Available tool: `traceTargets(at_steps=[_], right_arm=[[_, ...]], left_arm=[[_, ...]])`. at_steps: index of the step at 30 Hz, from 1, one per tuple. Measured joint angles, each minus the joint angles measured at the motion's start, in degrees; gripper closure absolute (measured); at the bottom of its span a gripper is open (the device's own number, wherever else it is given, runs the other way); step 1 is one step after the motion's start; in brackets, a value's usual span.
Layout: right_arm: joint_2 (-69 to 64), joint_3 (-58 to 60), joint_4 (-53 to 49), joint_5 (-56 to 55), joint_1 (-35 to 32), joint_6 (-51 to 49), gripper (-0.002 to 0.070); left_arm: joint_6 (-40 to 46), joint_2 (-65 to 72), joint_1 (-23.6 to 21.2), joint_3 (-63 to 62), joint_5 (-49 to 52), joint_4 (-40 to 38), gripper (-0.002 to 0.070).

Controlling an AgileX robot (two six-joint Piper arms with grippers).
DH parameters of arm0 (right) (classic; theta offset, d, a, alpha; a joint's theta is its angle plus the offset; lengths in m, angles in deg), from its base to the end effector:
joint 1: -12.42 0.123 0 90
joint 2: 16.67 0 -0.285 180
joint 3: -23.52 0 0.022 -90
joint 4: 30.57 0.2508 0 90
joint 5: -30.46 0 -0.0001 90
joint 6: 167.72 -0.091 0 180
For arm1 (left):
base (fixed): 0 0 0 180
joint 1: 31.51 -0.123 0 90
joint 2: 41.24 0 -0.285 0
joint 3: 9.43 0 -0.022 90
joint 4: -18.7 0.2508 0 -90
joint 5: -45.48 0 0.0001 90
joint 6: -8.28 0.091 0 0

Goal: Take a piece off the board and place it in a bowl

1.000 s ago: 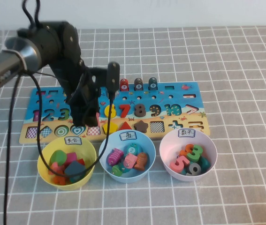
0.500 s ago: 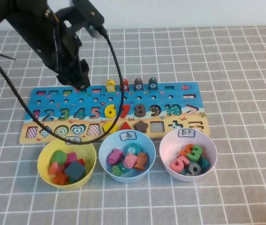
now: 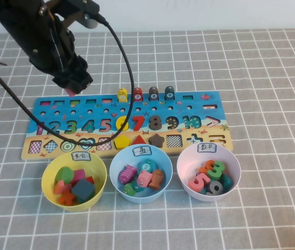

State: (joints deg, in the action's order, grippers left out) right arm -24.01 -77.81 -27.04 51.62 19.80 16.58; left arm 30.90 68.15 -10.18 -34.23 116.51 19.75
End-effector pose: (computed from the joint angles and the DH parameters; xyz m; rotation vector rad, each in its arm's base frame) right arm 0.0522 0.0088 0.1719 -0.1521 1.8647 0.0975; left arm 0.3543 -0.1366 0.3545 1.0192 2.5177 0.0319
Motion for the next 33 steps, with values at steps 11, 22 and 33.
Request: traceTargets(at_steps=[11,22,33], right_arm=[[0.0,0.0,0.0,0.0,0.0,0.0,0.0694],[0.0,0.0,0.0,0.0,0.0,0.0,0.0694],[0.0,0.0,0.0,0.0,0.0,0.0,0.0694]], left_arm=[[-6.47,-11.27,-0.7,16.68,-7.7,1.52,0.0392],[-12.9,-32.35,-0.7,52.31,-27.86,-1.54,0.0392],[-12.9,-37.69,-0.7,67.96,-45.48,-4.67,0.0392]])
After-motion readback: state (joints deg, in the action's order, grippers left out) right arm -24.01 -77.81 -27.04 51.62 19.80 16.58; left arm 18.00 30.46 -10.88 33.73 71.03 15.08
